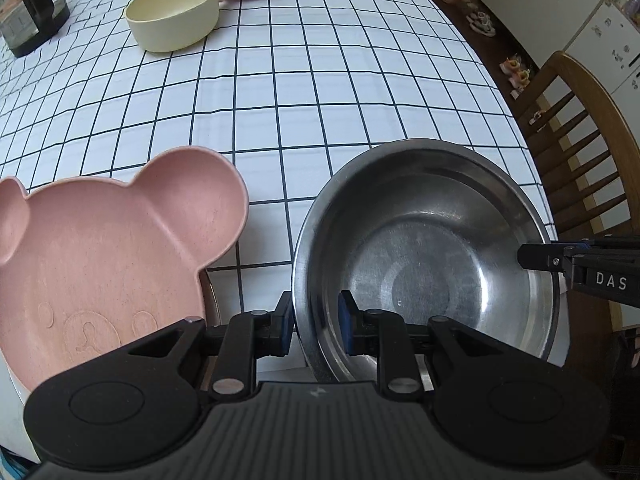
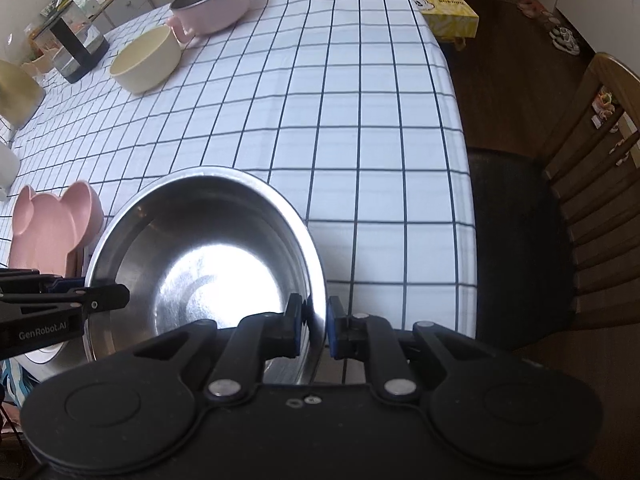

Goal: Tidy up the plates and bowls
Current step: 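Lift the steel bowl with both grippers and carry it over the pink plate, then lower the steel bowl onto the stack and open both grippers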

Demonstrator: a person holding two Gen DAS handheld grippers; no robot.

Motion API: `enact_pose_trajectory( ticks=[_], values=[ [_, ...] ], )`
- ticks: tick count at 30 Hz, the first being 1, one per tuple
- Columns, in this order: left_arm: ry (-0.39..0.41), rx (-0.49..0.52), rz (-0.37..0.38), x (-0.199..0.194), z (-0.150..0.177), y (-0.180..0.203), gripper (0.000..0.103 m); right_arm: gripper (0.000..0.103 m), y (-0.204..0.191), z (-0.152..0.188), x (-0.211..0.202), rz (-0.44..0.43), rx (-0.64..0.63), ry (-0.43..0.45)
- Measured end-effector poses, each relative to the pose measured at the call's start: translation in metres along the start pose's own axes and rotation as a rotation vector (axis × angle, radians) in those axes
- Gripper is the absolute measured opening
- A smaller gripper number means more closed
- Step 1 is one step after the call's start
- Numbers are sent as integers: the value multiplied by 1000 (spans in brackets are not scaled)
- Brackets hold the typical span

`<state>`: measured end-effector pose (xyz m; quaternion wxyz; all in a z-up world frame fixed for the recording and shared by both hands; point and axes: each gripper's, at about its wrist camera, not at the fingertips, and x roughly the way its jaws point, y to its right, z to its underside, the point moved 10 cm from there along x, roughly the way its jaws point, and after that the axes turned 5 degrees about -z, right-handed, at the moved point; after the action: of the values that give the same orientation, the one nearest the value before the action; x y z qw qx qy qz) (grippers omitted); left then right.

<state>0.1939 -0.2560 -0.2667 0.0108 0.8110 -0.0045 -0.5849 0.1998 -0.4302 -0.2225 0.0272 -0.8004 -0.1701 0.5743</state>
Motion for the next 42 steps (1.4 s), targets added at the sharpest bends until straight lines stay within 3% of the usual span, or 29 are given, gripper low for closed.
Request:
enact_pose_trajectory(
  ticks=[9,17,28,31,33,34,35,42],
  values=[
    [7,30,0,7,1,-3,22,13,-2,7,7,-5,30,-3],
    [12,35,10,4,3,-7,22,23,-5,8,6,9,37,13],
    [91,25,42,-26,2,-17,24,36,-23,-1,-25,17,-16,106],
    [136,18,55,-40,1,-21,30,39,-31,-4,-35,15,-34,132],
    [167,15,58,-50,0,-24,42,41,-38,-6,-41,15,-49,153],
    [188,9,53,-56,0,-27,55,43,-41,-7,-45,16,-56,163],
    [211,6,51,-62,0,-30,59,45,-45,-8,-49,16,-62,173],
    [296,10,51,-97,-4,-41,61,54,-68,-9,-73,15,-103,235]
  ],
)
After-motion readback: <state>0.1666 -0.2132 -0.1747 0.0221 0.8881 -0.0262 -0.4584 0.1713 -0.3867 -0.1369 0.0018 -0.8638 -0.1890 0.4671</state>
